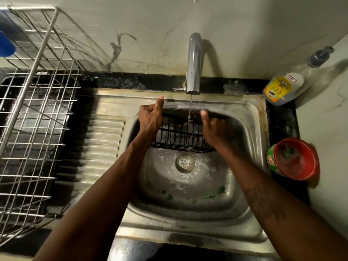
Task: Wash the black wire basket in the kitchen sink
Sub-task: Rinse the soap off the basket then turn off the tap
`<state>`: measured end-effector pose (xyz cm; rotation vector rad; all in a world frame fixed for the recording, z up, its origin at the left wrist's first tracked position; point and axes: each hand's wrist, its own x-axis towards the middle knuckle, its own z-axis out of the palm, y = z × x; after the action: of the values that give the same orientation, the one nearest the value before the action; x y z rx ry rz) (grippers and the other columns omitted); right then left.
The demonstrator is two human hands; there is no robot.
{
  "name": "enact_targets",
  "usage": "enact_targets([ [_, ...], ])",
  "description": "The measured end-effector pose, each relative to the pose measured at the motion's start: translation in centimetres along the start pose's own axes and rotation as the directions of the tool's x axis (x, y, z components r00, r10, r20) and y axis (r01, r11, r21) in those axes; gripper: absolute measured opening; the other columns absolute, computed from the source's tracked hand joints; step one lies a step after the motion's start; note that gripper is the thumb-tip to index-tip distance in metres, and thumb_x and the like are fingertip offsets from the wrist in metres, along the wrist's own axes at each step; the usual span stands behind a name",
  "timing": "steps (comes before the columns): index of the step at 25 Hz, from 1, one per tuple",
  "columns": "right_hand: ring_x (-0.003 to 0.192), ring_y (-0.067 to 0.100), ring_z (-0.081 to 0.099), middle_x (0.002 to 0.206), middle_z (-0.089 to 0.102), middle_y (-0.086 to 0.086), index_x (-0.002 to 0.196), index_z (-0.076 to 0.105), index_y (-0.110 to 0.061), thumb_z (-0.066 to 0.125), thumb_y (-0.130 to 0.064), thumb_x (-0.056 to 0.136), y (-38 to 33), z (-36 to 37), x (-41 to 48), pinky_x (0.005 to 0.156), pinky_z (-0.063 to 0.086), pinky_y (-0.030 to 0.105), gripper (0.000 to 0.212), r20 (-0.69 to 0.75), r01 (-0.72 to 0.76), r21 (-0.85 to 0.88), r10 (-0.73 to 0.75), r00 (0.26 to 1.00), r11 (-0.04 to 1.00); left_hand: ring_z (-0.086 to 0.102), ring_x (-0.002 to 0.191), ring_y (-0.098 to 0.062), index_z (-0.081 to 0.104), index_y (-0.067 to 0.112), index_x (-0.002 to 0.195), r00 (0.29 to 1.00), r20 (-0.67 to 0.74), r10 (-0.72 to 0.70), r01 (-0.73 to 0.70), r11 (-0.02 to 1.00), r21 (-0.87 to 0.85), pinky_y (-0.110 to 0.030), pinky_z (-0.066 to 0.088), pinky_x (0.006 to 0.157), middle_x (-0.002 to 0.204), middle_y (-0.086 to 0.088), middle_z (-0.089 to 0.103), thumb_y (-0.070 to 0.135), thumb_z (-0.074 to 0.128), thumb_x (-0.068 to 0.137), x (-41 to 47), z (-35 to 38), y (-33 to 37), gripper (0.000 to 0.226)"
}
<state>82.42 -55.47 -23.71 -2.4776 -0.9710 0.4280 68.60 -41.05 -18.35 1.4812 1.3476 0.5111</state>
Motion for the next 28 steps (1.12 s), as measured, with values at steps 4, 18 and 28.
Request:
enact_targets([
  [4, 0.064, 0.018, 0.061, 0.064, 0.064, 0.001, 0.062, 0.062, -0.018, 0.014, -0.052, 0.109, -4.2, 2.0, 0.8, 0.083, 0.049, 0.038, 0.076, -0.126, -0.037, -0.009, 0.035, 0.991, 0.999, 0.031, 0.039, -0.009, 0.041, 0.021, 0.054, 0.999, -0.042, 0.022, -0.023, 1.0, -0.012, -0.02, 0.031, 0.043, 0.049, 0.002, 0.039, 0.055, 0.062, 0.096, 1.5, 0.1, -0.1, 0.058],
  [18, 0.044, 0.018, 0.057, 0.052, 0.06, 0.0, 0.064, 0.063, -0.017, 0.026, -0.046, 0.109, -4.5, 2.1, 1.1, 0.049, 0.046, 0.028, 0.065, -0.13, 0.18, -0.122, -0.196, 0.972, 0.976, 0.053, 0.05, -0.01, 0.058, 0.012, 0.063, 0.999, 0.02, 0.032, -0.03, 0.997, -0.076, -0.017, 0.044, 0.05, 0.054, 0.002, 0.057, 0.044, 0.068, 0.096, 1.6, 0.5, -2.2, 0.047],
  [28, 0.049, 0.018, 0.051, 0.049, 0.05, 0.0, 0.054, 0.051, -0.014, 0.028, -0.06, 0.104, -0.7, -0.1, 1.0, 0.058, 0.041, 0.03, 0.072, 0.004, 0.011, -0.247, -0.01, 1.0, 0.969, 0.065, 0.064, -0.016, 0.071, 0.015, 0.07, 1.0, 0.009, 0.017, -0.016, 0.992, -0.125, -0.028, 0.055, 0.062, 0.062, 0.006, 0.069, 0.043, 0.072, 0.092, 1.6, -0.3, -4.6, 0.036],
])
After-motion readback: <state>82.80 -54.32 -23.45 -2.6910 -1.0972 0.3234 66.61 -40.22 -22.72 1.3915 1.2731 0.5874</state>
